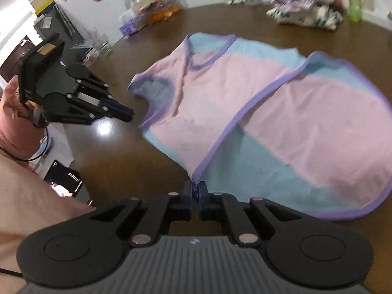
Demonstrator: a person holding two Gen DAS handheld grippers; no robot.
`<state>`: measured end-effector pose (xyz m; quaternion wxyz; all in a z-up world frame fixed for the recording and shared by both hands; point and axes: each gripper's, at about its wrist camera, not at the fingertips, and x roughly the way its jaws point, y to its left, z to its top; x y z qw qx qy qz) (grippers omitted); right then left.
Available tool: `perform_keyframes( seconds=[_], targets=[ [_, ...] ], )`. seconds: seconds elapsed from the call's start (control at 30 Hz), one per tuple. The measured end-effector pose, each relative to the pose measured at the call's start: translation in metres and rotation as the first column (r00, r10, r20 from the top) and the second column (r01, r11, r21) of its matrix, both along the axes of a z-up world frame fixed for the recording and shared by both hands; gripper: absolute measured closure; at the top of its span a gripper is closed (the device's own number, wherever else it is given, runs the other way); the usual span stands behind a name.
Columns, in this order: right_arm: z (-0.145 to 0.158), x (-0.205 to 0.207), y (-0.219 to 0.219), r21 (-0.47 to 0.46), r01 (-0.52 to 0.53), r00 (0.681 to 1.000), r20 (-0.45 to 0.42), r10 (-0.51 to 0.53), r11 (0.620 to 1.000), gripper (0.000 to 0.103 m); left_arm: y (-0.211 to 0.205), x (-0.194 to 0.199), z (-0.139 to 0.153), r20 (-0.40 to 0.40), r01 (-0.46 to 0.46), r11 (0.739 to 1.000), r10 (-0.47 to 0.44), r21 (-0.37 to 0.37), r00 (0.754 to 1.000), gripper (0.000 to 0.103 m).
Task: Fold clothes
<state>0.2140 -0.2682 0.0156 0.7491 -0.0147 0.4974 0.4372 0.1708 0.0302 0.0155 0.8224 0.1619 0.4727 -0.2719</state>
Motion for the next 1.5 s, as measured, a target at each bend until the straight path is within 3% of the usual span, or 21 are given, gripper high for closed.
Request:
perform_keyframes(
  seconds=[0.07, 0.1, 0.13, 0.2, 0.4, 0.47, 0.5, 0.53, 0.57, 0.6, 0.67, 0.8, 0.87, 0.93, 0.97, 1.0, 1.03, 1.17, 1.27, 1.33, 1.5],
  targets=[
    [-0.004, -0.004, -0.001, -0.013, 0.035, 0.999, 0.027, -0.035, 0.999, 0.093, 0.001, -0.007, 0.001, 0.065, 0.011, 1.0, -0.011, 0.009, 0.998, 0.084],
    [-0.004, -0.006, -0.003, -0.019, 0.055, 0.997, 0.047, -0.054, 0.998, 0.085, 0.001, -0.01, 0.002, 0.104, 0.016, 1.0, -0.017, 0.017, 0.994, 0.077],
    [-0.004, -0.006, -0.003, -0.025, 0.068, 0.995, 0.068, -0.067, 0.997, 0.067, 0.0, -0.013, 0.002, 0.138, 0.02, 0.999, -0.024, 0.029, 0.99, 0.065],
    [-0.004, -0.009, -0.002, -0.039, 0.078, 0.99, 0.12, -0.073, 0.996, 0.053, -0.004, -0.013, -0.001, 0.167, 0.044, 0.998, -0.053, 0.052, 0.984, 0.06],
    [-0.016, -0.01, 0.021, -0.068, 0.051, 0.985, 0.169, -0.039, 0.996, 0.053, -0.023, -0.001, -0.02, 0.136, 0.121, 0.988, -0.134, 0.096, 0.982, 0.061],
    [-0.021, -0.008, 0.029, -0.079, 0.043, 0.985, 0.169, -0.03, 0.996, 0.055, -0.022, 0.003, -0.026, 0.114, 0.13, 0.988, -0.14, 0.084, 0.984, 0.07],
    [-0.021, -0.008, 0.03, -0.081, 0.038, 0.984, 0.178, -0.023, 0.996, 0.058, -0.021, 0.005, -0.026, 0.095, 0.128, 0.99, -0.134, 0.064, 0.987, 0.076],
    [-0.021, -0.006, 0.03, -0.085, 0.053, 0.984, 0.175, -0.037, 0.995, 0.075, -0.019, 0.009, -0.025, 0.059, 0.103, 0.994, -0.106, 0.041, 0.993, 0.097],
    [-0.022, -0.005, 0.03, -0.089, 0.067, 0.984, 0.172, -0.051, 0.994, 0.092, -0.017, 0.015, -0.024, 0.005, 0.055, 0.998, -0.055, 0.016, 0.998, 0.1],
    [-0.022, -0.003, 0.03, -0.091, 0.08, 0.984, 0.166, -0.064, 0.993, 0.098, -0.015, 0.019, -0.023, -0.043, 0.016, 1.0, -0.016, -0.002, 0.999, 0.101],
    [-0.016, 0.001, 0.026, -0.066, 0.077, 0.993, 0.092, -0.071, 0.995, 0.099, -0.011, 0.018, -0.015, -0.118, 0.017, 0.999, -0.02, -0.027, 0.993, 0.101],
    [0.001, -0.005, 0.017, -0.034, -0.006, 1.0, 0.0, 0.006, 0.999, 0.098, -0.005, 0.001, 0.002, -0.161, 0.045, 0.998, -0.051, -0.04, 0.986, 0.099],
    [-0.004, -0.007, 0.016, -0.07, 0.005, 1.0, -0.019, -0.007, 0.998, 0.095, -0.003, -0.003, 0.0, -0.141, 0.016, 1.0, -0.019, -0.023, 0.99, 0.091],
    [-0.003, -0.004, 0.007, -0.05, 0.062, 0.998, -0.004, -0.062, 0.997, 0.079, -0.001, -0.005, 0.002, -0.092, -0.016, 1.0, 0.014, -0.021, 0.996, 0.078],
    [0.002, -0.001, -0.001, -0.034, 0.115, 0.993, 0.036, -0.114, 0.993, 0.071, 0.003, -0.006, 0.005, -0.064, -0.034, 0.999, 0.031, -0.042, 0.997, 0.066],
    [0.007, 0.002, -0.009, -0.016, 0.167, 0.983, 0.075, -0.165, 0.986, 0.059, 0.006, -0.006, 0.009, -0.036, -0.051, 0.996, 0.049, -0.068, 0.998, 0.061],
    [0.011, 0.005, -0.017, 0.0, 0.218, 0.97, 0.113, -0.216, 0.976, 0.058, 0.011, -0.005, 0.014, -0.003, -0.073, 0.993, 0.073, -0.091, 0.997, 0.057],
    [0.004, 0.024, -0.033, -0.102, 0.419, 0.884, 0.273, -0.38, 0.902, 0.058, 0.028, 0.01, 0.016, 0.119, -0.204, 0.976, 0.212, -0.079, 0.97, 0.059],
    [-0.009, 0.026, -0.037, -0.132, 0.436, 0.874, 0.299, -0.383, 0.89, 0.059, 0.034, 0.023, -0.001, 0.187, -0.27, 0.963, 0.265, -0.004, 0.946, 0.064],
    [-0.018, 0.027, -0.039, -0.152, 0.447, 0.867, 0.316, -0.385, 0.882, 0.062, 0.035, 0.027, -0.014, 0.203, -0.278, 0.96, 0.264, 0.043, 0.943, 0.078],
    [-0.027, 0.019, -0.046, -0.198, 0.484, 0.845, 0.358, -0.397, 0.853, 0.061, 0.033, 0.021, -0.028, 0.245, -0.294, 0.95, 0.263, 0.102, 0.933, 0.079]
  ],
)
